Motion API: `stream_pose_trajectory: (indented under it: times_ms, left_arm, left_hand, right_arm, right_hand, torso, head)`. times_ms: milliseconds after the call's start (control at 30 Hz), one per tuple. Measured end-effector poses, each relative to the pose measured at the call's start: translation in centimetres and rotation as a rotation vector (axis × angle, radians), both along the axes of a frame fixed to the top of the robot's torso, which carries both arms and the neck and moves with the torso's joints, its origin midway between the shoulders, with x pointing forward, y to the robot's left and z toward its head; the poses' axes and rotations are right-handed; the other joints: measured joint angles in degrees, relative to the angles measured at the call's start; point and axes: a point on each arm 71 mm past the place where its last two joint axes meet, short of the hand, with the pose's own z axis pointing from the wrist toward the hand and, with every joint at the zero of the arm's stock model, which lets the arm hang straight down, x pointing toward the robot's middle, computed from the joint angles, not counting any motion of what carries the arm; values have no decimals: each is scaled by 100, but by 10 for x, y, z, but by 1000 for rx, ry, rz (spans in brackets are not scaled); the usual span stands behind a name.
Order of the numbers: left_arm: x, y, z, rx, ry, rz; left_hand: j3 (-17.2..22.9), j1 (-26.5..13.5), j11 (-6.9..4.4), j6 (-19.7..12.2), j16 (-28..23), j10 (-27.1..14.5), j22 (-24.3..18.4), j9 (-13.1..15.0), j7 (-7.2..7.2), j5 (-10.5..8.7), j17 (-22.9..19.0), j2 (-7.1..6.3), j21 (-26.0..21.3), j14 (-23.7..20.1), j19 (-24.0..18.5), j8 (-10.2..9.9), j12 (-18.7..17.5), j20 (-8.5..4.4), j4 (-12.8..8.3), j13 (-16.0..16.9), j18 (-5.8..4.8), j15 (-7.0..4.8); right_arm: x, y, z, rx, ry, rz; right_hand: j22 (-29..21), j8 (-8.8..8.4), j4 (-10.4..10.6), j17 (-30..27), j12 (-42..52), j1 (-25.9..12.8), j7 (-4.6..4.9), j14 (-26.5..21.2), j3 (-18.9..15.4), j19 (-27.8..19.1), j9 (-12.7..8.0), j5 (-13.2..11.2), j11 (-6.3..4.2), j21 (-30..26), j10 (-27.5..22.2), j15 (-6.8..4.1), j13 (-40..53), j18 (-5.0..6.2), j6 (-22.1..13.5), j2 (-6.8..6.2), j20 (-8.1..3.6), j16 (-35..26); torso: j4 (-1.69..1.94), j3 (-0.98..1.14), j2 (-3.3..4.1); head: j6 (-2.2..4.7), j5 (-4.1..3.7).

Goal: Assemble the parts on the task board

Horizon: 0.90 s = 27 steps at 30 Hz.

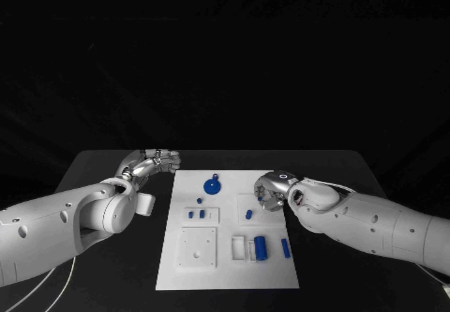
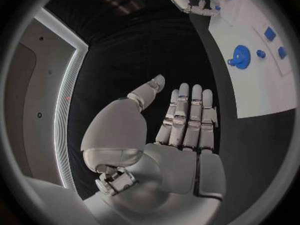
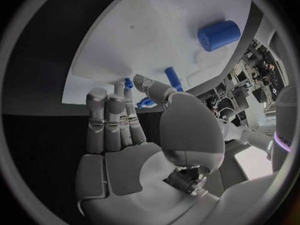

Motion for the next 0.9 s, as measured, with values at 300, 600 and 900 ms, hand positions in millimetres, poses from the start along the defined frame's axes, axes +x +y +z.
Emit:
stream_pose_trajectory:
  times_ms: [300, 600, 900]
  left_arm:
    - [0, 0, 0, -2, 1, -1]
    - [0, 0, 0, -3, 2, -2]
    - [1, 0, 0, -3, 2, -1]
  left_hand:
    - [0, 0, 0, 0, -22, 0, 6, -6, 0, 0, 9, 0, 0, 20, 19, 0, 0, 19, 0, -8, -8, 20]
    - [0, 0, 0, 0, -22, 0, 11, -5, 0, 0, 14, 0, 0, 32, 22, 23, 0, 22, 0, -13, -8, 31]
    - [0, 0, 0, 0, -22, 0, 16, -11, 0, 0, 20, 0, 0, 40, 22, 23, 0, 22, 0, -18, 12, 39]
  right_arm:
    - [0, 2, -3, -3, -14, -1]
    - [-1, 5, -4, -18, -36, -2]
    - [-3, 8, -6, -33, -64, -13]
  right_hand:
    - [-1, 102, -88, -7, 7, 50, -109, 69, 88, 12, 27, -139, -66, 11, 96, -74, 42, 1, 226, 132, 12, 30]
    - [-1, 218, -223, -23, 94, 105, -216, 111, 223, 41, 63, -200, -205, 76, 253, -194, 154, 1, 524, 274, 2, 60]
    - [-2, 223, -268, -29, 95, 105, -259, 151, 268, 71, 82, -227, -233, 129, 362, -234, 201, 1, 608, 274, -9, 60]
  torso:
    - [-5, 0, -5]
    - [-3, -2, -5]
    - [-1, -6, -5]
  head:
    - [-20, 8]
    - [-30, 3]
    - [-43, -13]
